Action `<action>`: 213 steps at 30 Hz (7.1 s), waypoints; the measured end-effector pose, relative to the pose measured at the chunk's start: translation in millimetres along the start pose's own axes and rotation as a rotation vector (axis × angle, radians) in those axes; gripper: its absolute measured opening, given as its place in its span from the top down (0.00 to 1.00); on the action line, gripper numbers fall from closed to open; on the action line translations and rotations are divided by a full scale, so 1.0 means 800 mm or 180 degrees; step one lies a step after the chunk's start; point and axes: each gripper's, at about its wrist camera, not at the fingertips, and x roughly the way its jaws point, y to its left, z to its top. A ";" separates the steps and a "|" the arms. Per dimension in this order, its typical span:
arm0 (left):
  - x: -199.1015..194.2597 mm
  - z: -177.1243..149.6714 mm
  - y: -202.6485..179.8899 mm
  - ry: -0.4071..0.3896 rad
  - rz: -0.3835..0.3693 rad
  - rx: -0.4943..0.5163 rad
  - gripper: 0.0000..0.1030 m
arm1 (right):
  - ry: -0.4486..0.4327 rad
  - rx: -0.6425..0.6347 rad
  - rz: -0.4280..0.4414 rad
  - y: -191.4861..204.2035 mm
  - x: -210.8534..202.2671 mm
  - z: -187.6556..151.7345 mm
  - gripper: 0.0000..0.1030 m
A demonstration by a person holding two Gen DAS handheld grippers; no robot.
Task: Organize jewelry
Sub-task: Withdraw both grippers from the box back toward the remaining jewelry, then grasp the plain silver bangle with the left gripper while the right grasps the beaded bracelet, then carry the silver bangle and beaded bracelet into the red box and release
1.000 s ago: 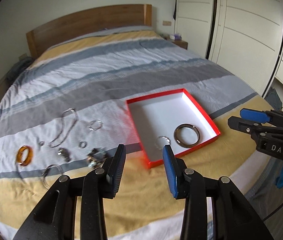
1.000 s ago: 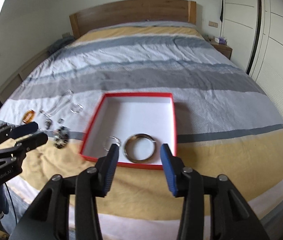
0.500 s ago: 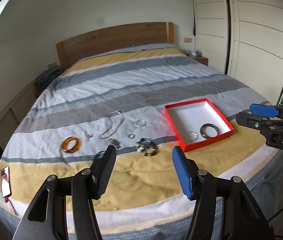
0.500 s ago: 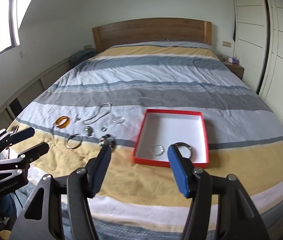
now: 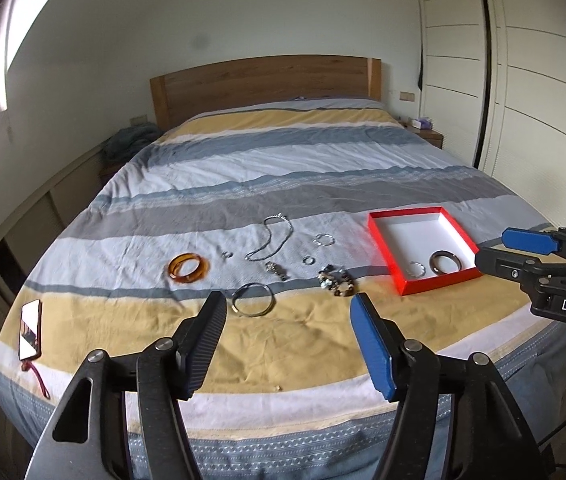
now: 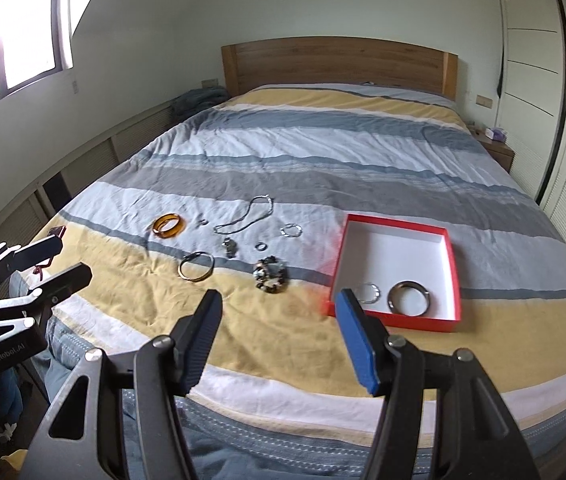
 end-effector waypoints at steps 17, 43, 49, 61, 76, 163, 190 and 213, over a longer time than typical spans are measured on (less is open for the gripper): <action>0.033 -0.021 0.058 0.0200 0.0115 -0.0272 0.37 | 0.0240 -0.0139 0.0123 0.035 0.046 0.001 0.44; 0.186 -0.066 0.126 0.0944 0.0145 -0.0694 0.36 | 0.0762 -0.0165 0.0327 0.032 0.199 -0.004 0.44; 0.235 -0.066 0.141 0.1082 0.0117 -0.0800 0.36 | 0.0859 -0.0076 0.0342 0.018 0.245 -0.003 0.44; 0.341 -0.040 0.147 0.1205 0.0119 -0.0799 0.36 | 0.1012 0.0020 0.0292 0.003 0.341 0.018 0.37; 0.395 -0.043 0.122 0.1248 0.0093 -0.0451 0.78 | 0.1203 -0.0054 0.0199 0.000 0.393 0.000 0.57; 0.316 0.139 -0.217 0.0531 -0.0933 0.0558 0.98 | 0.0343 0.0523 -0.0383 -0.274 0.147 0.028 0.89; 0.492 0.129 -0.253 0.0994 -0.0853 0.0464 0.96 | 0.0776 0.0580 -0.0185 -0.336 0.344 0.031 0.89; 0.520 0.101 -0.271 0.1257 -0.0682 0.0571 0.94 | 0.0972 0.0399 -0.0370 -0.328 0.356 0.025 0.77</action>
